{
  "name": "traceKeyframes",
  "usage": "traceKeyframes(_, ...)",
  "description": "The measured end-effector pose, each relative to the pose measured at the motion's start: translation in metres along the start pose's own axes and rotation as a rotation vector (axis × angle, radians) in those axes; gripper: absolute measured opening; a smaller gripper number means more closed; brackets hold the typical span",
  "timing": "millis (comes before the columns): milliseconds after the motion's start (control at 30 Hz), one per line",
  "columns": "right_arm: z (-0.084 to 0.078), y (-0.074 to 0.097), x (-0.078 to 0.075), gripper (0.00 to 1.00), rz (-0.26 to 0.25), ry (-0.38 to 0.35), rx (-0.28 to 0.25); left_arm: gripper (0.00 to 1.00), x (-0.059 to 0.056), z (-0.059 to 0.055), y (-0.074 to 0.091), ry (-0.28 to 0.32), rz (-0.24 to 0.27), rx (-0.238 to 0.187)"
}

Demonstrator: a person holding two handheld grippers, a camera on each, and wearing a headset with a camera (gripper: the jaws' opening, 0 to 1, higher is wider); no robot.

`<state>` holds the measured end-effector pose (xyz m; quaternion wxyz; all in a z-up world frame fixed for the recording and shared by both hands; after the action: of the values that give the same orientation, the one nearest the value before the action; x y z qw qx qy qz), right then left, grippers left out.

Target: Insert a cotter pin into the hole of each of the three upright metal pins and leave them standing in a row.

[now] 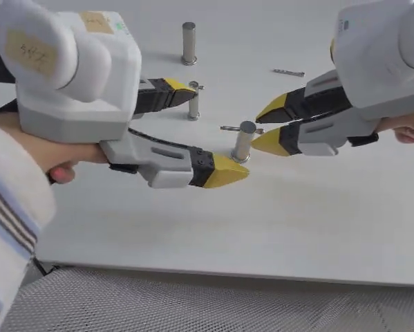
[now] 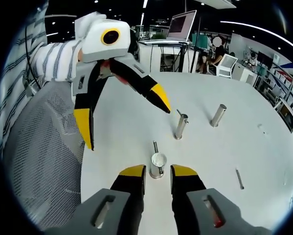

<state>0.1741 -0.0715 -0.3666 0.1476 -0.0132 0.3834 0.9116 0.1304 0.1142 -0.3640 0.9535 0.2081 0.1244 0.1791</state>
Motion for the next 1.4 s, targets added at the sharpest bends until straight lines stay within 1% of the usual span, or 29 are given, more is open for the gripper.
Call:
traceKeyframes(67, 0.001, -0.001, 0.001, 0.16, -0.001, -0.005, 0.0, 0.74, 0.001, -0.004, 0.005, 0.008, 0.009, -0.009)
traceKeyframes(200, 0.002, -0.003, 0.001, 0.16, 0.0, -0.012, 0.003, 0.87, -0.001, -0.007, 0.012, 0.012, 0.02, -0.025)
traceKeyframes(267, 0.002, -0.005, 0.001, 0.16, 0.004, -0.013, 0.008, 0.87, 0.0, -0.008, 0.014, 0.013, 0.028, -0.03)
traceKeyframes(333, 0.002, -0.006, 0.001, 0.16, 0.007, -0.012, 0.011, 0.9, 0.0, -0.01, 0.017, 0.035, 0.023, -0.044)
traceKeyframes(400, 0.002, -0.007, 0.001, 0.16, 0.01, -0.013, 0.013, 0.97, -0.004, -0.011, 0.017, 0.048, 0.026, -0.045)
traceKeyframes(433, 0.003, -0.008, 0.001, 0.16, 0.013, -0.015, 0.014, 0.99, -0.005, -0.012, 0.018, 0.056, 0.028, -0.045)
traceKeyframes(500, 0.003, -0.009, 0.001, 0.16, 0.017, -0.021, 0.014, 0.99, -0.006, -0.014, 0.02, 0.059, 0.037, -0.05)
traceKeyframes(567, 0.002, -0.011, 0.002, 0.16, 0.02, -0.028, 0.012, 0.99, -0.008, -0.015, 0.021, 0.072, 0.027, -0.054)
traceKeyframes(600, 0.003, -0.012, 0.002, 0.16, 0.022, -0.034, 0.011, 0.99, -0.012, -0.014, 0.02, 0.075, 0.025, -0.05)
traceKeyframes(667, 0.002, -0.014, 0.002, 0.15, 0.025, -0.036, 0.014, 0.99, -0.015, -0.016, 0.02, 0.07, 0.026, -0.036)
traceKeyframes(800, -0.001, -0.018, 0.003, 0.14, 0.031, -0.05, 0.025, 0.99, -0.018, -0.019, 0.02, 0.089, 0.03, -0.032)
traceKeyframes(900, -0.003, -0.02, 0.003, 0.14, 0.03, -0.061, 0.029, 0.99, -0.019, -0.021, 0.02, 0.093, 0.035, -0.027)
traceKeyframes(1033, -0.004, -0.021, 0.002, 0.12, 0.035, -0.069, 0.024, 0.99, -0.018, -0.023, 0.021, 0.094, 0.034, -0.017)
traceKeyframes(1100, -0.004, -0.022, 0.002, 0.12, 0.038, -0.074, 0.026, 0.98, -0.02, -0.022, 0.02, 0.094, 0.035, -0.014)
traceKeyframes(1133, -0.005, -0.022, 0.002, 0.12, 0.038, -0.073, 0.026, 0.98, -0.014, -0.026, 0.023, 0.096, 0.036, -0.015)
traceKeyframes(1200, -0.006, -0.023, 0.002, 0.11, 0.044, -0.07, 0.026, 0.98, -0.014, -0.026, 0.024, 0.099, 0.04, -0.015)
traceKeyframes(1300, -0.006, -0.024, 0.001, 0.09, 0.039, -0.07, 0.026, 0.97, -0.01, -0.027, 0.025, 0.096, 0.048, -0.015)
traceKeyframes(1400, -0.007, -0.024, 0.002, 0.09, 0.041, -0.085, 0.028, 0.97, -0.009, -0.029, 0.026, 0.097, 0.049, -0.009)
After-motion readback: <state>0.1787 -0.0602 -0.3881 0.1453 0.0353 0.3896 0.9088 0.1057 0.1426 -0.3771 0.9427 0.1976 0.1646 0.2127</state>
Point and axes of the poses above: the centre of the closed fingertips' face, and the gripper's own axes: y roughly backward along the fingers, x roughly to its left, z roughly out of its top, the point moved 10 cm from there along y, roughly backward along the fingers, and after that the axes turned 7 degrees about -z, right-handed, at the moved point
